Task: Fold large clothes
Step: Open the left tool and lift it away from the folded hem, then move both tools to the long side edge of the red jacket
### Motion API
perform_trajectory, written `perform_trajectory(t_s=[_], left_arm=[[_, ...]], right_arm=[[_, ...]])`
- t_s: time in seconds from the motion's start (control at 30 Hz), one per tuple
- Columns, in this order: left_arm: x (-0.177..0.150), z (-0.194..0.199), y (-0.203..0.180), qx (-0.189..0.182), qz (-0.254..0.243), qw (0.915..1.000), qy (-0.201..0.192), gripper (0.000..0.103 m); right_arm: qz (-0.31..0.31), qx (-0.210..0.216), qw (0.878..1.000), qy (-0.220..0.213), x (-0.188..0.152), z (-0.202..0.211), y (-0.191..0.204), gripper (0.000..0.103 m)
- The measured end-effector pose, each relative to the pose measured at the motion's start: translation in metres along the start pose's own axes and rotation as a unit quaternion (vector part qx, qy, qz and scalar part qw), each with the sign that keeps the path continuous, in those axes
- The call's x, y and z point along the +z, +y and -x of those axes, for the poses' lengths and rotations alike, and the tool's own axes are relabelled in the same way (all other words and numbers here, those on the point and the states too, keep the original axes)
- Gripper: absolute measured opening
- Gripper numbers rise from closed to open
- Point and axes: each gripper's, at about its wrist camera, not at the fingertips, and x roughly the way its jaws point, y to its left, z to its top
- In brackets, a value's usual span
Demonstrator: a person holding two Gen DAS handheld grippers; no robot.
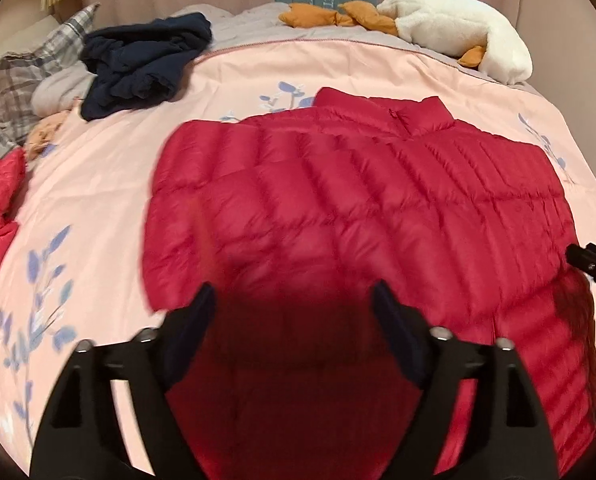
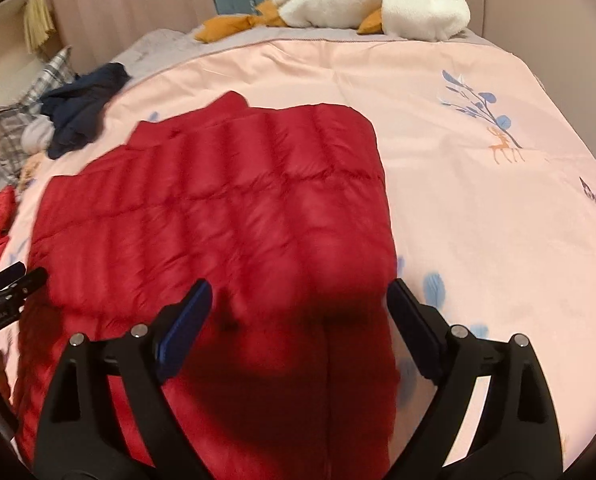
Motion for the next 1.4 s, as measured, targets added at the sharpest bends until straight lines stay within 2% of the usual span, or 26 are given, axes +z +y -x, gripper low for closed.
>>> perform_trajectory(t_s=[0.27, 0.4, 0.63, 0.73, 0.83, 1.1, 1.17, 1.3, 1.4], left_arm=[[-0.046, 0.047, 0.016, -0.016, 0.007, 0.9998, -0.003, 0.091], [-0.068, 0.061, 0.022, -0.018, 0.008, 0.9998, 0.002, 0.096], [-0.11, 0.074, 0.035, -0.033, 0.034, 0.9984, 0.03, 0.096], [-0.125, 0.073, 0.041, -0.056, 0.055, 0.9957, 0.048, 0.096], [-0.14, 0.074, 0.046, -0.082, 0.073, 0.9921, 0.061, 0.096], [-0.164, 0.083, 0.05, -0.151, 0.091, 0.9814, 0.075, 0.096], [-0.171, 0.084, 0.051, -0.177, 0.089, 0.9767, 0.083, 0.096], [-0.177, 0.085, 0.053, -0.204, 0.089, 0.9712, 0.085, 0.096], [-0.171, 0.078, 0.057, -0.237, 0.109, 0.9615, 0.086, 0.097]], right_arm=[[-0.02, 0.036, 0.999, 0.017, -0.052, 0.043, -0.013, 0.092], [-0.037, 0.051, 0.998, 0.029, -0.079, 0.059, -0.024, 0.097], [-0.07, 0.066, 0.994, 0.056, -0.117, 0.074, -0.045, 0.098], [-0.082, 0.07, 0.992, 0.067, -0.128, 0.076, -0.053, 0.098], [-0.084, 0.092, 0.989, 0.075, -0.139, 0.08, -0.055, 0.098], [-0.087, 0.173, 0.976, 0.101, -0.155, 0.091, -0.051, 0.098], [-0.087, 0.191, 0.972, 0.107, -0.157, 0.092, -0.047, 0.099], [-0.085, 0.199, 0.97, 0.111, -0.156, 0.087, -0.043, 0.1], [-0.084, 0.21, 0.967, 0.112, -0.148, 0.08, -0.039, 0.1]])
